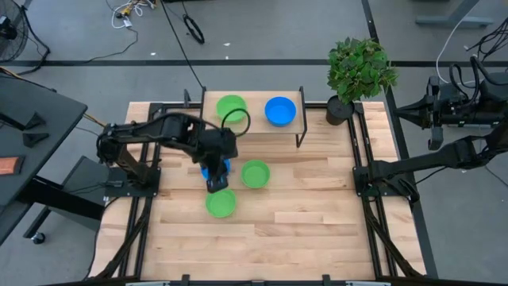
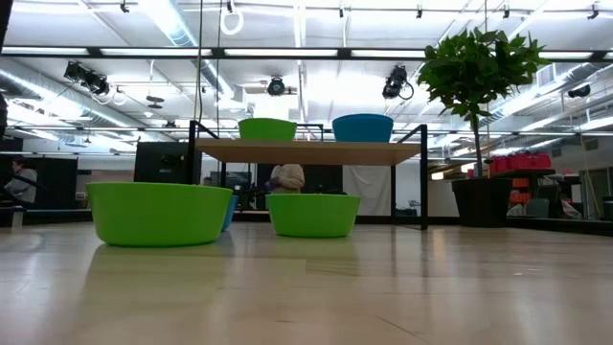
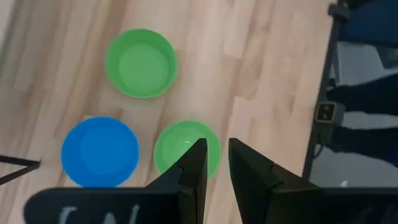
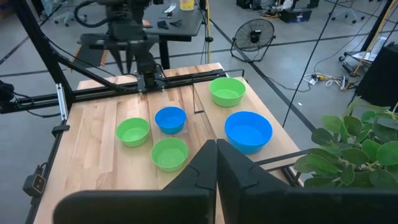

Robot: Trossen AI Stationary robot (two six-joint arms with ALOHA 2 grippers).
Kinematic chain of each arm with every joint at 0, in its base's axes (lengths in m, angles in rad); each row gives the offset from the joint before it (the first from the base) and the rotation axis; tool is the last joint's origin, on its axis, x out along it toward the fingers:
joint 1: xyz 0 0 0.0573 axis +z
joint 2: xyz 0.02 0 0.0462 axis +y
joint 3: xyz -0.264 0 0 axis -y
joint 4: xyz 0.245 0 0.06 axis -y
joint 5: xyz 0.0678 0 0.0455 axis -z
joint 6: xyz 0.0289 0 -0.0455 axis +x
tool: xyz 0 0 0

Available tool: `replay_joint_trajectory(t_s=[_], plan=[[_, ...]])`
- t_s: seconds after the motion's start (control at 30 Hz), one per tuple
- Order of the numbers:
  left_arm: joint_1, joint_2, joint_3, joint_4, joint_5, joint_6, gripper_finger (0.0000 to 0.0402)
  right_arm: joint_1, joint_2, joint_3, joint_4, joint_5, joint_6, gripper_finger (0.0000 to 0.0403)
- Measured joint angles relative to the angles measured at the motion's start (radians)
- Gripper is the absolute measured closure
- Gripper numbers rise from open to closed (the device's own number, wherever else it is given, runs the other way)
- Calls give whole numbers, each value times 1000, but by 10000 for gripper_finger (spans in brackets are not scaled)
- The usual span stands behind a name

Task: Pick & Place Mini bowls
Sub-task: Stack the blue bowl on the blue bowl on the shelf

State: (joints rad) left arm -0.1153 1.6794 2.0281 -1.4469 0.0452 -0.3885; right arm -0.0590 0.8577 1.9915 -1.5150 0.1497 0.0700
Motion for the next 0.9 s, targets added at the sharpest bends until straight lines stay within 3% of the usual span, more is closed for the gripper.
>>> replay_joint_trajectory(t_s=[0.23, 0.53, 0.9], plan=[[-82, 0, 0, -40, -29, 4, 333, 0, 0, 0, 4, 0, 0, 395], [-143, 0, -1, -55, -196, -14, 333, 0, 0, 0, 4, 0, 0, 395], [-134, 0, -9, 96, -270, 3, 333, 0, 0, 0, 4, 0, -3, 395]])
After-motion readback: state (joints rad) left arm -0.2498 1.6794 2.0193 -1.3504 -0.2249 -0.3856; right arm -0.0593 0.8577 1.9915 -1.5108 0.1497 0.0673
